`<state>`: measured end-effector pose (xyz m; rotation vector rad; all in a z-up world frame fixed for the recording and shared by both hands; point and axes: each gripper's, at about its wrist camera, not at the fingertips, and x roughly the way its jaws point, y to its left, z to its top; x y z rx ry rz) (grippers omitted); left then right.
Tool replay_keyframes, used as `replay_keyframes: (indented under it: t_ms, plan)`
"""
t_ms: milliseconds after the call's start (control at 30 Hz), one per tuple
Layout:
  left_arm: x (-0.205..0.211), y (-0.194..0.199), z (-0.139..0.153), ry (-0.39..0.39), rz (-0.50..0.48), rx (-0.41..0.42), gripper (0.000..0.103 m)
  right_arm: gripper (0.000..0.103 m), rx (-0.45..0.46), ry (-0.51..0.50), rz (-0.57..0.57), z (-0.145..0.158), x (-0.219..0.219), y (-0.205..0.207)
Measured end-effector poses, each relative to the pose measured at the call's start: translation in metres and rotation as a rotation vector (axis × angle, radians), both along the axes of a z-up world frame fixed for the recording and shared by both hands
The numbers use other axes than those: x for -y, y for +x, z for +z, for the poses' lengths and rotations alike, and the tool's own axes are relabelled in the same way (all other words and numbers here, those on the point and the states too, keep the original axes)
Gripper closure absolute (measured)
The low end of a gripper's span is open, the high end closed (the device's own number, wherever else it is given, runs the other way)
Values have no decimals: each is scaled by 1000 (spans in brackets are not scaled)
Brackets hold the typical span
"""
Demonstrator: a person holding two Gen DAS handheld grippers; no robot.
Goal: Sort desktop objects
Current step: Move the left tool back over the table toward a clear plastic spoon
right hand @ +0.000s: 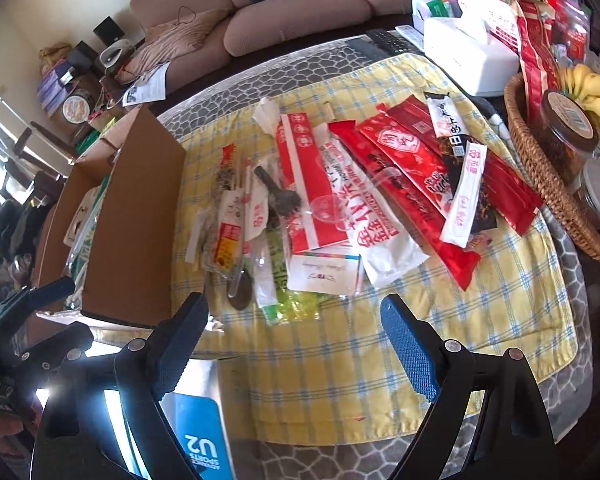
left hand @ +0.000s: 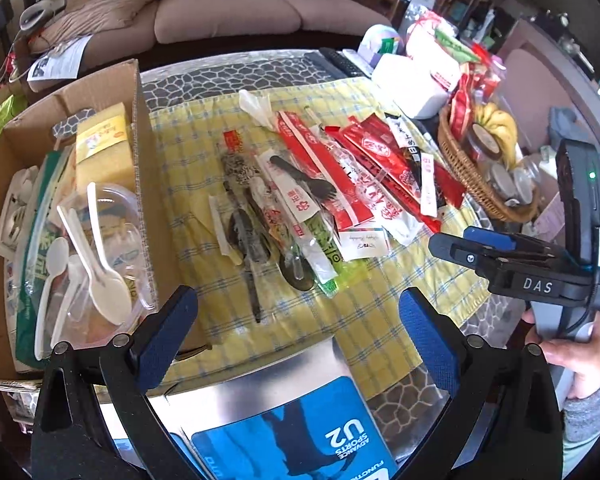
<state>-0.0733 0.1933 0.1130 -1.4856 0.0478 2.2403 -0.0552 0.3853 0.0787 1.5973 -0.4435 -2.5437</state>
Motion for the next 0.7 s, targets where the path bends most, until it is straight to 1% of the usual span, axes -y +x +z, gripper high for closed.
replay_keyframes:
  t_ms: [267, 367, 533, 700]
  plan:
    - [-45, -28, -29, -16, 1, 30, 2, 13, 16, 7, -15, -26, -51, -9]
    - [-60, -37, -45, -26, 2, 54, 3, 17, 27, 2, -7, -37, -64, -17]
    - [-73, -53, -69, -30, 21, 84, 3, 21, 36, 2, 23, -54, -72, -32]
    - [-81, -68, -88, -30, 34, 114, 3, 24, 36, 40, 87, -74, -64, -53]
